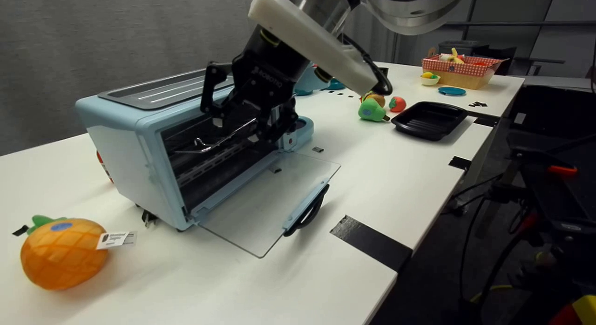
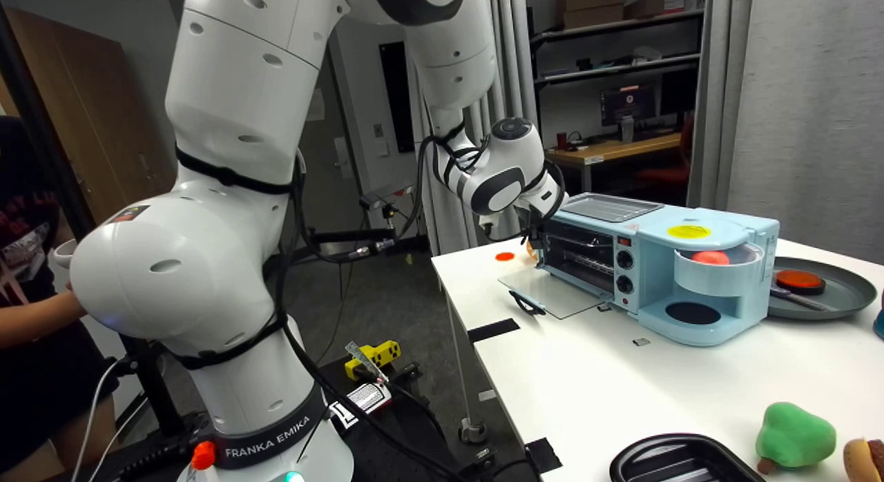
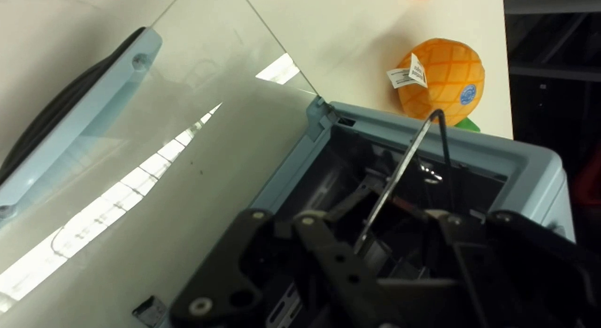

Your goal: Place the oven rack inside the toaster oven

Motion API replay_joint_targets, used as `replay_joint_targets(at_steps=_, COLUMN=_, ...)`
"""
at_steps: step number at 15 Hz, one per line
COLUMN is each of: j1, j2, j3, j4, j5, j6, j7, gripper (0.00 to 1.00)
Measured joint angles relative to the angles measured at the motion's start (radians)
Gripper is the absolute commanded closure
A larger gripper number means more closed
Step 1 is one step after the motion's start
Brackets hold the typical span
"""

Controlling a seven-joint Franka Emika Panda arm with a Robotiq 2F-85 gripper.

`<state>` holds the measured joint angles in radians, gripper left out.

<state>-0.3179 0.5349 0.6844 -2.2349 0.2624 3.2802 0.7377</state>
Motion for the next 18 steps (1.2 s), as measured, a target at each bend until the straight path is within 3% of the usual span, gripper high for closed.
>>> replay_joint_targets(at_steps=4, j1=-0.004, j2=0.037, j3=0.004, j4=0.031, j5=0.001, j6=-0.004, j7=-0.035, gripper=0.98)
replay_joint_targets(at_steps=5, j1=-0.004, j2=0.044, j3=0.004, j4=0.038, j5=0.002, j6=-0.004, j7=-0.044, gripper=0.67)
replay_joint_targets(at_steps=7, j1=-0.004, j2=0.056, j3=0.003, j4=0.049, j5=0.003, j6=-0.004, j7=-0.062, gripper=0.61)
replay_joint_targets(at_steps=15, j1=-0.004, j2=0.077, j3=-0.022, j4=0.077, j5=0.024, j6=-0.045, j7=-0.155, gripper=0.0)
replay_joint_targets(at_steps=18, j1=0.0, j2=0.079, j3=-0.034, j4=0.085, j5=0.051, j6=-0.075, j7=-0.194, gripper=0.0)
